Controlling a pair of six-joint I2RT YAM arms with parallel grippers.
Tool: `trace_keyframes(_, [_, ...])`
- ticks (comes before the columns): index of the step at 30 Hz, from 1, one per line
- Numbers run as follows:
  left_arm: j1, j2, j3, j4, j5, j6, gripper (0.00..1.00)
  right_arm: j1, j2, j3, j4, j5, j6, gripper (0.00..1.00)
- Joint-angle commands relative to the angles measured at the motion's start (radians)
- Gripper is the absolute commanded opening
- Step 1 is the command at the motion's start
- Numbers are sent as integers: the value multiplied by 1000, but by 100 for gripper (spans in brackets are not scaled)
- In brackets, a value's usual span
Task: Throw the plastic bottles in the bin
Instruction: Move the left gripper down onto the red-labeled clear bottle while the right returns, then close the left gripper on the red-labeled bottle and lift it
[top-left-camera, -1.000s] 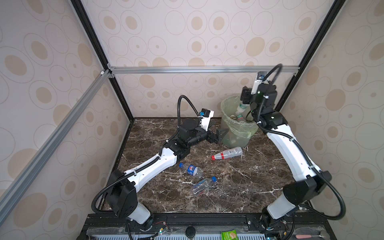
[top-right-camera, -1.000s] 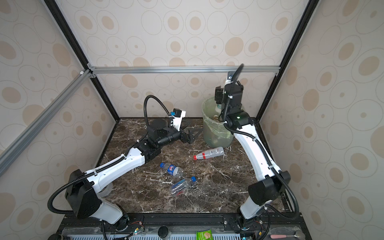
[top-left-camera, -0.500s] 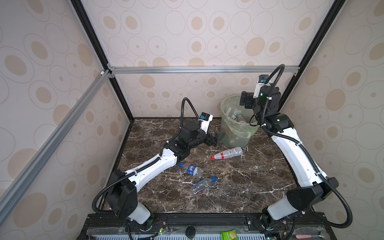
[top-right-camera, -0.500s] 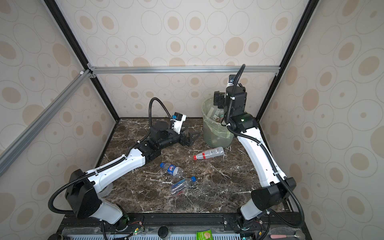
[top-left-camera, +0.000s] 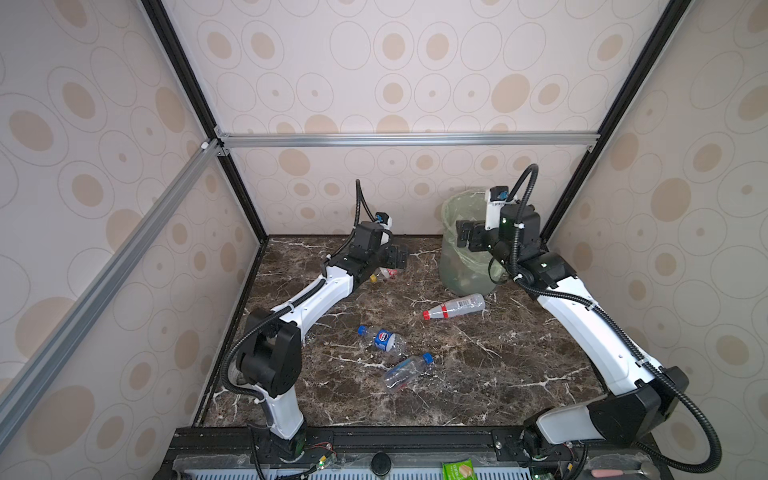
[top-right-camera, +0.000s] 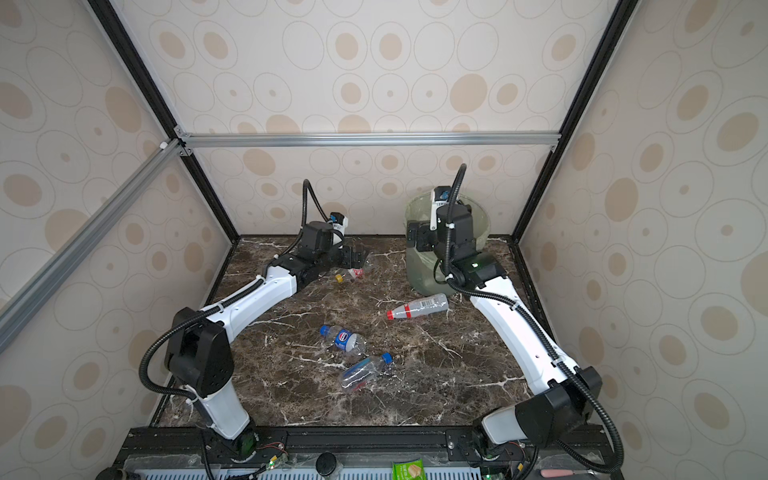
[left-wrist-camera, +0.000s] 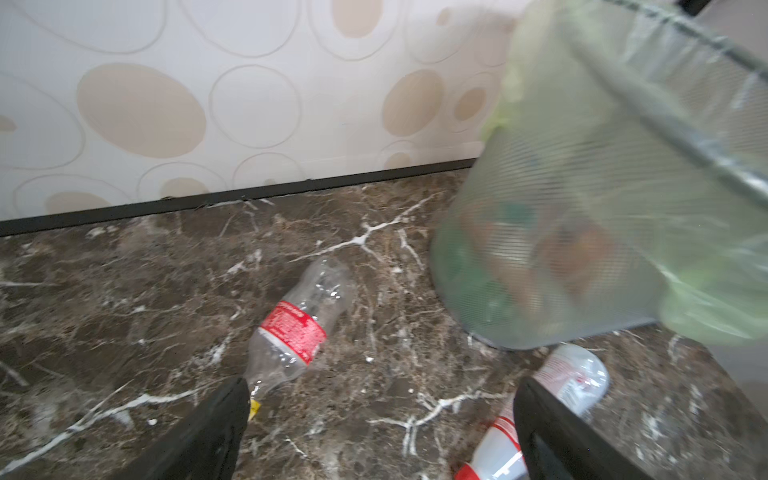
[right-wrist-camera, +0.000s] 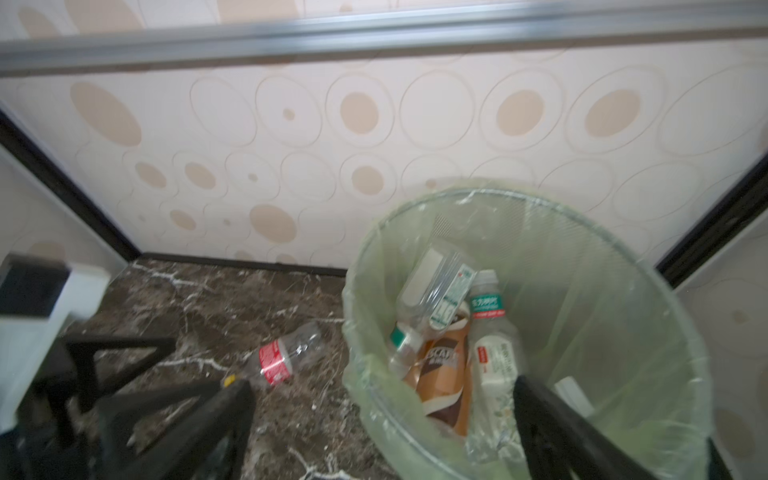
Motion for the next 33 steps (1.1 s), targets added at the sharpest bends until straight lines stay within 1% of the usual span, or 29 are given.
trace_keyframes(1, [15, 92, 103, -94, -18, 37, 99, 27, -8, -33, 17, -74, 52, 100])
trace_keyframes(5, [23, 233, 216, -135, -8, 86, 99, 41, 21, -80, 32, -105, 86, 100])
trace_keyframes(9, [23, 371, 372, -248, -52, 153, 99, 44, 55, -99, 17, -151, 133, 100])
trace_keyframes(11, [27, 407, 412, -282, -87, 180, 99, 45, 62, -101, -3, -153, 146, 100])
trace_keyframes(13, [35, 429, 429, -291, -108, 199, 99, 45, 56, -117, 5, -158, 146, 100])
trace_keyframes(17, [56, 484, 469, -317, -78, 235, 99, 45, 52, -130, 8, -159, 150, 100])
trace_keyframes(22, [59, 550, 521, -347, -79, 268, 99, 44, 54, -136, 9, -157, 150, 100])
trace_keyframes(25, [62, 585, 543, -356, -65, 284, 97, 45, 53, -140, 14, -151, 150, 100])
trace_keyframes(28, [63, 600, 546, -369, -50, 299, 94, 44, 50, -142, 14, -141, 142, 100])
trace_keyframes(33, [63, 594, 510, -364, -15, 324, 82, 44, 56, -143, 24, -132, 140, 99])
